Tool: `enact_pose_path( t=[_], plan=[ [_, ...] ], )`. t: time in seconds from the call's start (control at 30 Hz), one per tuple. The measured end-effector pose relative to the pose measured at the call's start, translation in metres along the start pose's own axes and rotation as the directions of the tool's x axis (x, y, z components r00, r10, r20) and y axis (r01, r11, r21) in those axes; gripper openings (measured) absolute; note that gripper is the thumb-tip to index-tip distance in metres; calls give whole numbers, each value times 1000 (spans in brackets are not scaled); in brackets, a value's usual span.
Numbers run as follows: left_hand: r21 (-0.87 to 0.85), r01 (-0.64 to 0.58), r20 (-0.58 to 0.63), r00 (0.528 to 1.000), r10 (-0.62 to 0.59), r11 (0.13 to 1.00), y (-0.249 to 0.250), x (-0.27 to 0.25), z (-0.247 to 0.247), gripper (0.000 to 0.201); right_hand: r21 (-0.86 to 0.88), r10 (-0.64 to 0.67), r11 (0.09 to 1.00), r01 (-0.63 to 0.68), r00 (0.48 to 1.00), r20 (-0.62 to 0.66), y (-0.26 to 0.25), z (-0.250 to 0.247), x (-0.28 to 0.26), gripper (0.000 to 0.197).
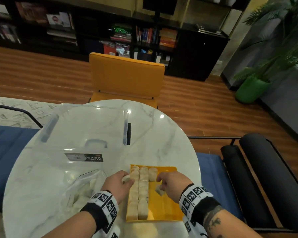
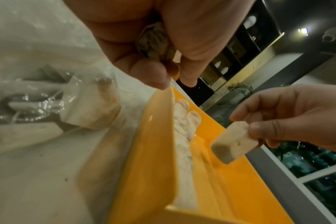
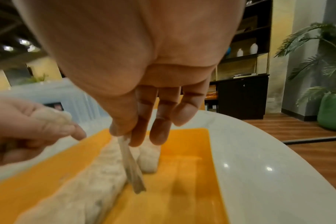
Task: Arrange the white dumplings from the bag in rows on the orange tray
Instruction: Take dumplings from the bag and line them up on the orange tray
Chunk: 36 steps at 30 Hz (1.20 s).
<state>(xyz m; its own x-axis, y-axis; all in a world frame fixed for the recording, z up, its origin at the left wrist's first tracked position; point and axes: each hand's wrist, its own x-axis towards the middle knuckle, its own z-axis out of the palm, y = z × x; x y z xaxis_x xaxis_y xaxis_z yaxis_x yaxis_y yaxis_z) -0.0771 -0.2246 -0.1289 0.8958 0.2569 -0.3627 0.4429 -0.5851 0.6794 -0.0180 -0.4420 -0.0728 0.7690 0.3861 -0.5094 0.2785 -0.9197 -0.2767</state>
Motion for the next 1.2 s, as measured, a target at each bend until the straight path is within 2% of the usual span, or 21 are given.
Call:
enact_pose_path(
  t=[0.07, 0.13, 0.33, 0.53, 0.9, 1.03, 1.1, 1.13, 1.2],
  plan=[
    [43, -1, 43, 999, -1, 999, 0, 2, 3, 42, -63, 18, 998, -14, 998, 67, 6, 11, 9, 22],
    [70, 10, 60, 998, -14, 998, 0, 3, 5, 44, -111, 44, 993, -34, 996, 82, 10, 17, 17, 17],
    [75, 35, 74, 996, -41, 997, 1, 4, 6, 46, -72, 104, 992, -103, 995, 8, 13, 16, 43, 19],
    [63, 42, 85, 995, -47, 997, 1, 2, 4, 48, -99, 63, 992, -72, 994, -84, 5, 11, 59, 21],
    [54, 16, 90, 996, -21, 998, -2, 3, 6, 45, -172, -4, 985, -13, 995, -98, -12, 9, 69, 26],
    [1, 42, 53, 998, -42, 999, -1, 2, 3, 35, -127, 16, 991, -35, 988, -152, -13, 6, 67, 22],
    [-38, 30, 33, 999, -29, 999, 1, 2, 1, 21, -68, 20, 997, -33, 982, -187, -14, 3, 62, 20],
    [-99, 26, 40, 999, -22, 995, 2, 2, 0, 13, -10, 6, 1000, -8, 978, -210, -15, 1, 59, 19],
    [-312, 42, 116, 993, -6, 949, 9, -2, -4, 12, 156, -79, 980, 125, 959, -273, -22, -2, 47, 17]
  ],
)
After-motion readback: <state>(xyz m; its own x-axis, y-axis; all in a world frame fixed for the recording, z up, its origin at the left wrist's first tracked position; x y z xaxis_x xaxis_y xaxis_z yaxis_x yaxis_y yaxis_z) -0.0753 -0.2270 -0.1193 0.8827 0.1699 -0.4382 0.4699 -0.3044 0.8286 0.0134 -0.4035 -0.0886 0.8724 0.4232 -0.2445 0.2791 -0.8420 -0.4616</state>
